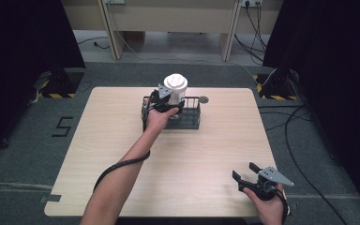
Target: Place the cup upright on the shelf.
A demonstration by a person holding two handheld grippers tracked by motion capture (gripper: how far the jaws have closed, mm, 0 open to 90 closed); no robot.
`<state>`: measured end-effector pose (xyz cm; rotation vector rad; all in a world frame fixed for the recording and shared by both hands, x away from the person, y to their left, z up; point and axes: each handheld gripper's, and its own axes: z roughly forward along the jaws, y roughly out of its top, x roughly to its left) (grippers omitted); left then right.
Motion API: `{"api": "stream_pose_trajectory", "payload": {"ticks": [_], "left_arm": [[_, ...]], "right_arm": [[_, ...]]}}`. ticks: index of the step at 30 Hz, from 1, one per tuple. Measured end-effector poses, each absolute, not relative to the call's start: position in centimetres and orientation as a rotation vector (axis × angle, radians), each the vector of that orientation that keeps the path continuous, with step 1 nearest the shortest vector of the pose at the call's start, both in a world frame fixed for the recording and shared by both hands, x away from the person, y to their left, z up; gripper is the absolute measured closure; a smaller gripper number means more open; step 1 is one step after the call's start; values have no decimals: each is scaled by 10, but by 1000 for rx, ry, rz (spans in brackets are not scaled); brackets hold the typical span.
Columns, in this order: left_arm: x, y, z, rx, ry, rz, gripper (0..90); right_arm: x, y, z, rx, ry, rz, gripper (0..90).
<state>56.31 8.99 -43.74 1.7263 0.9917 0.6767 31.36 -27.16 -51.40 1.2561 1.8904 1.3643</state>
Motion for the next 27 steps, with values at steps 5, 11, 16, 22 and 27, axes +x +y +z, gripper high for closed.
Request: {"api": "stream_pose_trajectory", "payload": {"ticks": [5,11,16,22,27], "left_arm": [[562,92,-439,1731,981,672,171],[560,95,-441,1720,976,671,168],[560,94,-441,1726,965,680,162],[554,96,-438,1728,945,709,144],[547,99,-432,1729,925,731,143]], "right_arm": [[314,-271,-514,1253,1892,1364,180],[314,-271,-514,1258,1899,1360,179],[314,-271,-514,1255,1898,1358,178],[314,-271,-514,1270,1899,1365,178],[314,-271,-514,1259,1898,1357,177]]}}
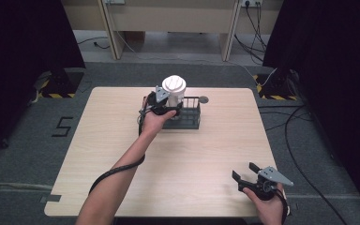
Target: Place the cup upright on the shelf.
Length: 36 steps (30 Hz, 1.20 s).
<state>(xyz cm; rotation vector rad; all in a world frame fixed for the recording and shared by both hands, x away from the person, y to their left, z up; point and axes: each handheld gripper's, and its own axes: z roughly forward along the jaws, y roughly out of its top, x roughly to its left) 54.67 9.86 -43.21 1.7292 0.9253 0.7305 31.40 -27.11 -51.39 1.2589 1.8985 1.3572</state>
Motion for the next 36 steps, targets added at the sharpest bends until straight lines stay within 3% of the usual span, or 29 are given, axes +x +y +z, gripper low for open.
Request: {"api": "stream_pose_trajectory", "payload": {"ticks": [36], "left_arm": [[474,153,-433,1734,878,746,144]], "right_arm": [[314,-271,-514,1264,1897,1349,176]]}}
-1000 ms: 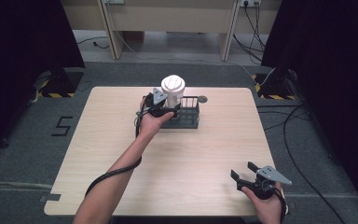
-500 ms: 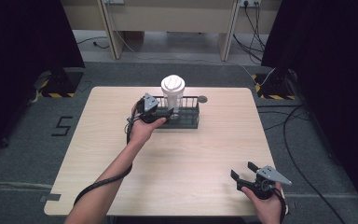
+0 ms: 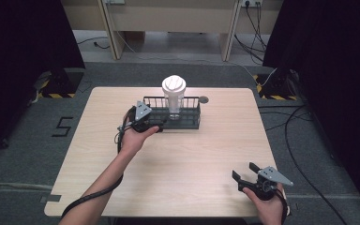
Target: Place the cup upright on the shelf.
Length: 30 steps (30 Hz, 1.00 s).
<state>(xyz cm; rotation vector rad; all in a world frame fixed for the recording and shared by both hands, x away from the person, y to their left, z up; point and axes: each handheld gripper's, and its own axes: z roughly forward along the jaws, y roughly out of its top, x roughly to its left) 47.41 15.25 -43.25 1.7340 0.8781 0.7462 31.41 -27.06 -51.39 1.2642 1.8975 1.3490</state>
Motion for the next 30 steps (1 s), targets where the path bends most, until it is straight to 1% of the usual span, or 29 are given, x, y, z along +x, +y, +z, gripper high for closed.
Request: {"api": "stream_pose_trajectory", "payload": {"ticks": [14,30], "left_arm": [[445,169,-434,1721,872,756,144],[413,189,-448,1727,877,756,145]], "right_arm": [[314,-270,-514,1264,1894,1345,176],[314,-270,-514,1267,1897,1343,177]]}}
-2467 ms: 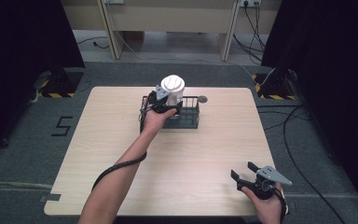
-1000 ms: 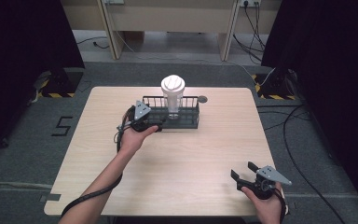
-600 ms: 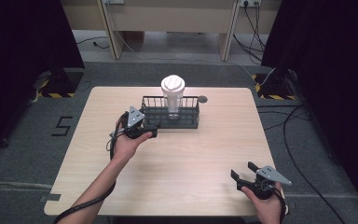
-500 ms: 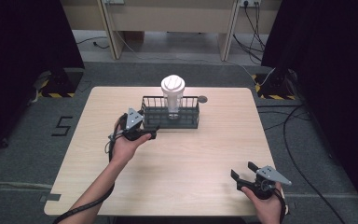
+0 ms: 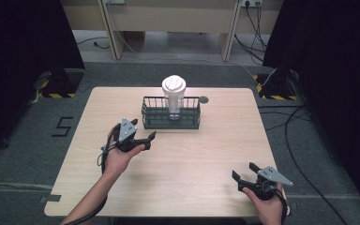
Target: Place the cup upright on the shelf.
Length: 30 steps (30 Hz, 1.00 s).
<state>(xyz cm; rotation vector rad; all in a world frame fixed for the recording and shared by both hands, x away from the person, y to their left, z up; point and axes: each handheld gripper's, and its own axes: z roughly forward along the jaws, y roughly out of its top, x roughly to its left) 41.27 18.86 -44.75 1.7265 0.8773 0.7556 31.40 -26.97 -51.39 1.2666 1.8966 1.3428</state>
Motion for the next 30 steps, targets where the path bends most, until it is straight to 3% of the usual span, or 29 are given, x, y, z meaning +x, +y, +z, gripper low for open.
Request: {"api": "stream_pose_trajectory", "payload": {"ticks": [30], "left_arm": [[368,226,-462,1702,922,772,145]], "right_arm": [[314,-269,-514,1266,1896,1339,177]]}}
